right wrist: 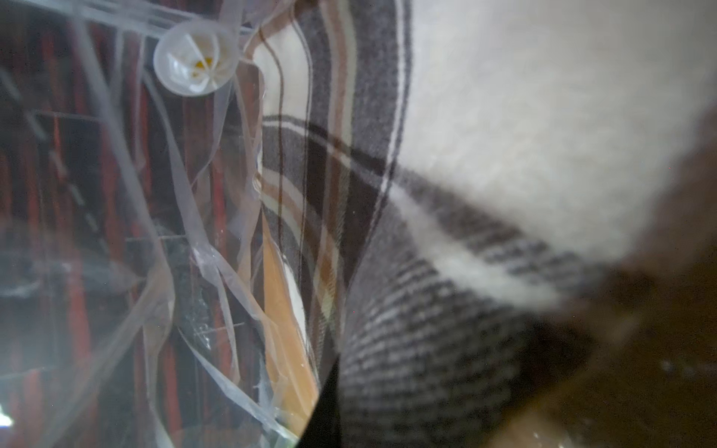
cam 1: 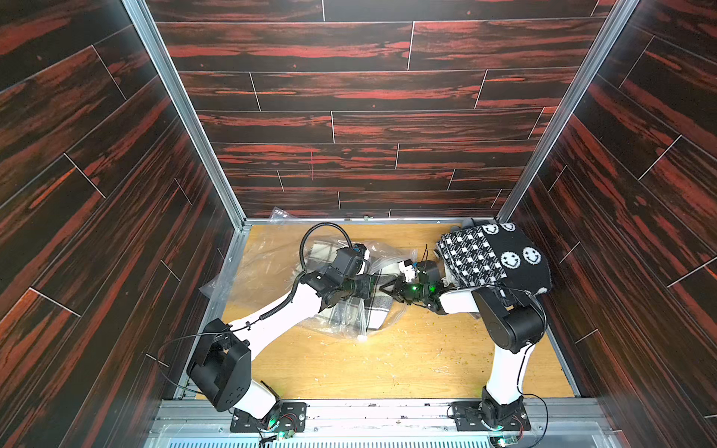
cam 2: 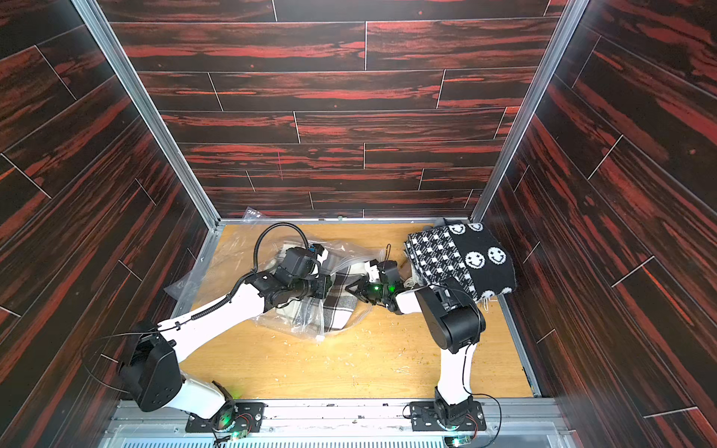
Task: Take the scarf out of the vacuum bag
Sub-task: Take out the scarf from the vacuum bag.
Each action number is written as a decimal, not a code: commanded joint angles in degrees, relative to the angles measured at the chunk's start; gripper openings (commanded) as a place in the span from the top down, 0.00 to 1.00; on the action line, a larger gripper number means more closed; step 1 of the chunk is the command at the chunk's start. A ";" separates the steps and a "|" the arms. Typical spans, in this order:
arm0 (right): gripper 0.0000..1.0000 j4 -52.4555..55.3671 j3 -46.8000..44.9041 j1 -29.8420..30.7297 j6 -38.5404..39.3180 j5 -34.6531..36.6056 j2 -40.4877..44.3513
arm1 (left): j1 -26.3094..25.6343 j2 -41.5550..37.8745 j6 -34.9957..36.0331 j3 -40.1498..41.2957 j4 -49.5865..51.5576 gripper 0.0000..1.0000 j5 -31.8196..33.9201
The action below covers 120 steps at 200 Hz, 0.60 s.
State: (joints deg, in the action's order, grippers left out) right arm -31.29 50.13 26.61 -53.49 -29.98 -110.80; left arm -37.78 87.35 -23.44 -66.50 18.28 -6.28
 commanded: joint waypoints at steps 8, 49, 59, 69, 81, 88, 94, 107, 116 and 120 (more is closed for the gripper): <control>0.88 -0.81 1.05 0.50 0.82 -1.22 0.87 | -0.27 0.25 -0.13 -0.98 -0.38 1.00 -0.44; 0.90 0.19 0.67 0.46 1.75 -1.77 3.93 | -0.27 1.92 -0.11 -2.56 1.69 1.00 1.94; 0.90 1.55 0.91 0.48 2.43 -1.91 4.87 | -0.27 2.16 -0.07 -2.82 1.81 1.00 2.69; 0.90 2.88 1.31 0.46 3.05 -1.99 5.80 | -0.19 2.51 0.13 -3.15 2.21 1.00 3.45; 0.90 4.31 1.82 0.46 3.86 -2.37 6.68 | -0.02 3.26 0.36 -3.95 2.90 1.00 4.07; 0.90 5.47 2.22 0.46 4.51 -2.40 7.29 | 0.24 3.72 0.48 -4.45 3.38 1.00 4.13; 0.90 6.41 2.57 0.46 4.95 -2.41 7.79 | 0.46 4.10 0.48 -4.83 3.61 1.00 3.88; 0.90 8.96 3.55 0.46 6.33 -2.19 8.75 | 0.86 4.87 0.37 -5.54 3.69 1.00 3.43; 0.91 10.75 4.28 0.46 7.18 -1.81 9.30 | 1.34 5.22 0.17 -5.87 3.70 1.00 3.11; 0.91 11.34 4.55 0.46 7.47 -1.64 9.47 | 1.50 5.40 0.08 -6.13 3.69 1.00 2.99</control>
State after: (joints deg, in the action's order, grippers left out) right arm -24.82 51.90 26.70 -49.67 -31.11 -103.74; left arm -37.36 91.70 -23.57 -70.43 19.99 -3.75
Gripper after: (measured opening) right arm 0.099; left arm 0.053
